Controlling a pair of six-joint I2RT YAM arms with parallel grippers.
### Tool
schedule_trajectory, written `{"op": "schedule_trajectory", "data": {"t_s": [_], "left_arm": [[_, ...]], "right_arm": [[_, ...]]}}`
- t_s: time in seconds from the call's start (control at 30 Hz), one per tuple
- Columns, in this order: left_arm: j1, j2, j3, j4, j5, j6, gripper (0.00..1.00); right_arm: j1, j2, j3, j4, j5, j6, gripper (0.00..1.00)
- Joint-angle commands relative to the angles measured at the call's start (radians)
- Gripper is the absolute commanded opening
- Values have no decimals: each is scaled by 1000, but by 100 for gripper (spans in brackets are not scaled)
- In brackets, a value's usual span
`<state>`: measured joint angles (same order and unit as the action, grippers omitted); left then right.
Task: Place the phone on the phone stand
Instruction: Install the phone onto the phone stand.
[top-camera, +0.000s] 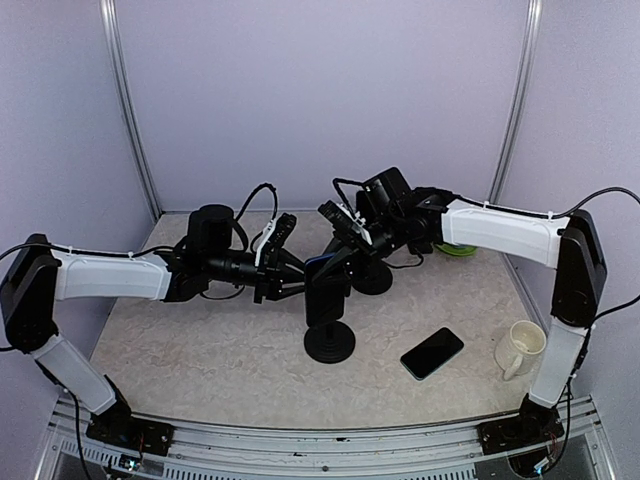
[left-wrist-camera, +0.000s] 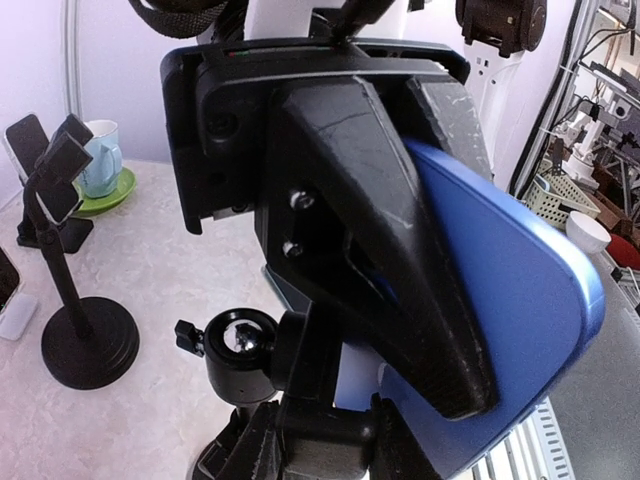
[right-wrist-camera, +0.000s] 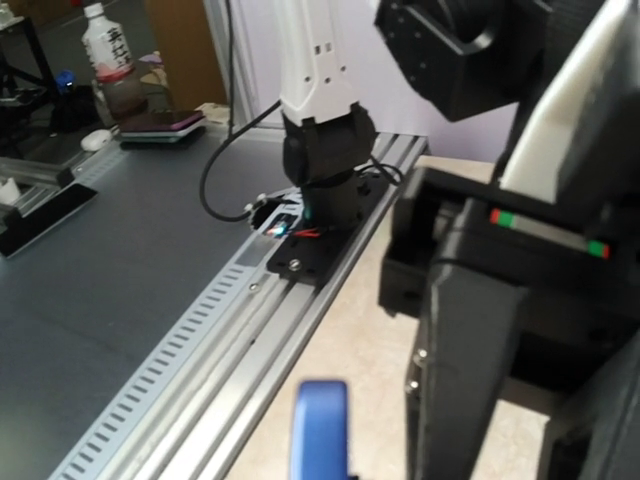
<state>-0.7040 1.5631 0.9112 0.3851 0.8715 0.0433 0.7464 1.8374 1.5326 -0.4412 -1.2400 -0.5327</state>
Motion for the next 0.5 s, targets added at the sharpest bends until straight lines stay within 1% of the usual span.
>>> {"op": "schedule_trajectory", "data": {"t_s": [0.0, 0.07, 0.17, 0.47], "left_arm": [[-5, -54, 1, 16, 35, 13, 12], [-5, -60, -2, 13, 27, 15, 12], [-5, -72, -15, 15, 15, 17, 12], [-5, -112, -39, -4, -6, 33, 11]], "right_arm": [[-25, -78, -33, 111, 52, 77, 0], [-29, -98, -63, 157, 83, 111, 0], [-41, -118, -86, 178, 110, 136, 0], [-63, -150, -113, 148, 219, 150, 0]]}}
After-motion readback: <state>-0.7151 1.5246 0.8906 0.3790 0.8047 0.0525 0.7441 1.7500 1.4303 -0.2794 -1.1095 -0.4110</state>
